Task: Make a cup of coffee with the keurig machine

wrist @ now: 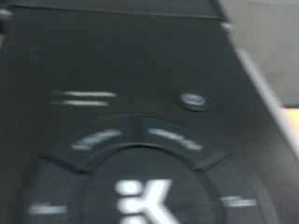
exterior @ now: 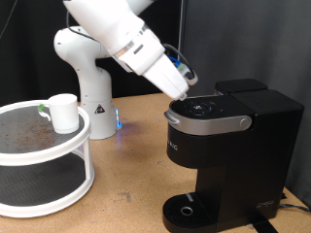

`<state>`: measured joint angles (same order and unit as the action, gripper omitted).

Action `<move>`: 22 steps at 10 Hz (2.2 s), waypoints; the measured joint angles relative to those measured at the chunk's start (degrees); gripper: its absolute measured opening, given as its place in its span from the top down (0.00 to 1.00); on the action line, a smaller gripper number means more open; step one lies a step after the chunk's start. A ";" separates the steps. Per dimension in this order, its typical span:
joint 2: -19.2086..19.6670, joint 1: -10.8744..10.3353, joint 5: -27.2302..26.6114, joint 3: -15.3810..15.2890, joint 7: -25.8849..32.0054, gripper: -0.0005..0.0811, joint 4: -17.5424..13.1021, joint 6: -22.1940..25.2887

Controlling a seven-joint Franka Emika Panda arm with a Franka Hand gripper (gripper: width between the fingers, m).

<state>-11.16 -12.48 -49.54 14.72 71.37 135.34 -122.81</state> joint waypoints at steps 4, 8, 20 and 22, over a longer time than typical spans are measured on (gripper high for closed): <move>-5.38 2.22 7.20 3.38 4.14 0.99 1.88 14.46; -7.85 2.35 1.57 3.06 3.34 0.99 7.07 3.52; -23.06 11.85 2.62 6.83 -0.97 0.99 18.98 1.32; -24.71 15.32 8.14 9.17 -1.02 0.99 19.64 7.04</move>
<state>-35.87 2.83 -41.40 23.89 70.36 154.99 -115.78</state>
